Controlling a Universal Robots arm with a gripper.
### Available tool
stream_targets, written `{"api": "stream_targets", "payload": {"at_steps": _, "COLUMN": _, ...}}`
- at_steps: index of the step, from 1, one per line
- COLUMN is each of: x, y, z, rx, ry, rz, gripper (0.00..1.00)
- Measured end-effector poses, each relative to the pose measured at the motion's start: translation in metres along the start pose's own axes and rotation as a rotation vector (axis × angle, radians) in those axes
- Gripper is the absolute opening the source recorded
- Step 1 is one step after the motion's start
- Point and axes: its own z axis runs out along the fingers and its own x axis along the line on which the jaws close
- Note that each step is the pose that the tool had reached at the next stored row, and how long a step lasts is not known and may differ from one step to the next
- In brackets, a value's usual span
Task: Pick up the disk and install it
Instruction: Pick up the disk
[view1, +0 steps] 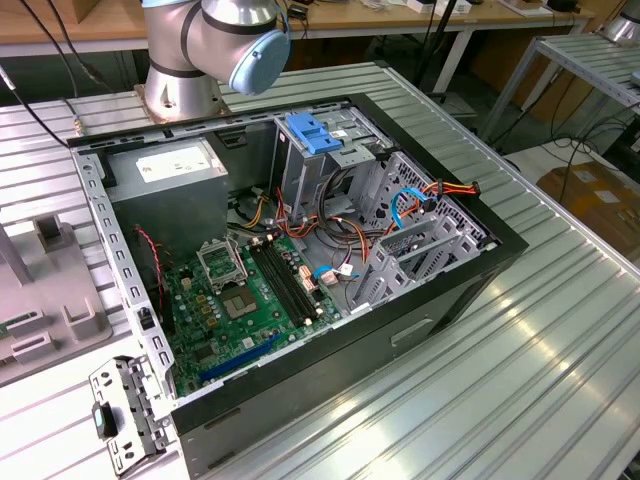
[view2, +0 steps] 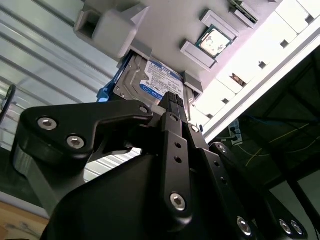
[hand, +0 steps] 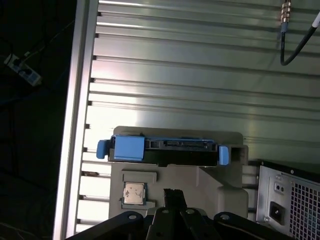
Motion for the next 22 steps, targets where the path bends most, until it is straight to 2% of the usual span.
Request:
{"api": "stream_targets", "payload": {"at_steps": 6, "x": 0.0, "y": 0.0, "z": 0.0, "rx": -0.0004, "ry": 0.0006, "rz": -0.014, "gripper": 0.11}}
{"api": "stream_targets", "payload": {"at_steps": 22, "x": 0.0, "y": 0.0, "z": 0.0, "rx": -0.0024, "ry": 0.0042, "rz": -0.096, "gripper": 0.11}}
